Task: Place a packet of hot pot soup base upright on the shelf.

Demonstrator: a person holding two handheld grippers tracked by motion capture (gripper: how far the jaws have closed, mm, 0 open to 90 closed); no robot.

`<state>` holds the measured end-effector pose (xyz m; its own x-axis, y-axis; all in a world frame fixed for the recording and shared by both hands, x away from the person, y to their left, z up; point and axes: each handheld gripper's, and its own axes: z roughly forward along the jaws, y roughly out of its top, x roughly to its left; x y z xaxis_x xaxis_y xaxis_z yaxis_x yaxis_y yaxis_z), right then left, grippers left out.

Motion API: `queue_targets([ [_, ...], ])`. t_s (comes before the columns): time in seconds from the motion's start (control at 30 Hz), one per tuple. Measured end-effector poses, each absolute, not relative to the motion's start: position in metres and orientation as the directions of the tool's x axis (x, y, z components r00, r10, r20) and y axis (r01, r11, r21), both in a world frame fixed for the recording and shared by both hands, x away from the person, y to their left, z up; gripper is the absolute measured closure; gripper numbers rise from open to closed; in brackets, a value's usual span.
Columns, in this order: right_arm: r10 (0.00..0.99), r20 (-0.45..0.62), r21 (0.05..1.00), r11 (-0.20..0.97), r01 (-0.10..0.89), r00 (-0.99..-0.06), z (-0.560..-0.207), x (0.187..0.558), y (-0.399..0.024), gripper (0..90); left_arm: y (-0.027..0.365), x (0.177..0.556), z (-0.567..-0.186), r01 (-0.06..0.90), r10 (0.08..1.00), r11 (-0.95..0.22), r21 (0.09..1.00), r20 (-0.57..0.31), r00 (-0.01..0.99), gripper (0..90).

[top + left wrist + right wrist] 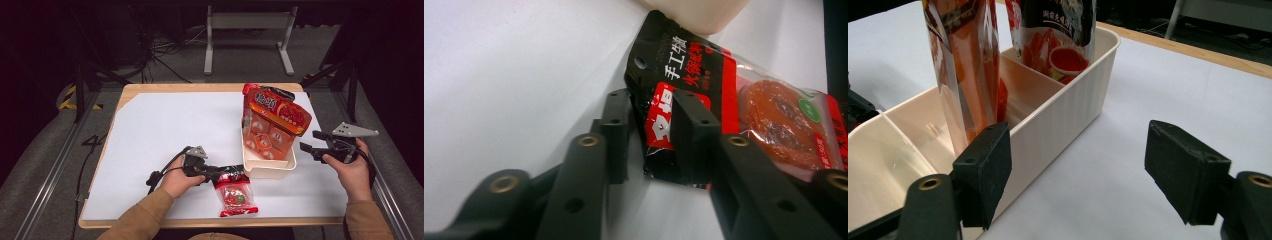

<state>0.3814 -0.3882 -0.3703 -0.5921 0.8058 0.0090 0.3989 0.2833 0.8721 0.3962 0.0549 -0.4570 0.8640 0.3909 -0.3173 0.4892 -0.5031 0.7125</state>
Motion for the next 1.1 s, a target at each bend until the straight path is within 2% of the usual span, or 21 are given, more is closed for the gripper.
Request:
queue_targets([
  [0.17, 0.806, 0.01, 0.873, 0.281, 0.398, -0.592, -0.37, 0.381, -0.388, 27.5, 0.054, 0.396, -0.457, 0.49, 0.4, -0.512, 0.705, -0.309, 0.863, 86.6],
  [0.27, 0.806, 0.01, 0.874, 0.281, 0.397, -0.592, -0.37, 0.381, -0.388, 27.7, 0.054, 0.396, -0.457, 0.493, 0.406, -0.512, 0.704, -0.307, 0.861, 89.3],
  [0.67, 0.806, 0.011, 0.877, 0.276, 0.394, -0.591, -0.369, 0.382, -0.39, 28.8, 0.063, 0.391, -0.44, 0.5, 0.403, -0.496, 0.71, -0.321, 0.857, 90.0],
  [1.1, 0.807, 0.019, 0.882, 0.265, 0.39, -0.59, -0.367, 0.383, -0.39, 29.4, 0.087, 0.383, -0.396, 0.432, 0.347, -0.463, 0.774, -0.29, 0.892, 90.0],
])
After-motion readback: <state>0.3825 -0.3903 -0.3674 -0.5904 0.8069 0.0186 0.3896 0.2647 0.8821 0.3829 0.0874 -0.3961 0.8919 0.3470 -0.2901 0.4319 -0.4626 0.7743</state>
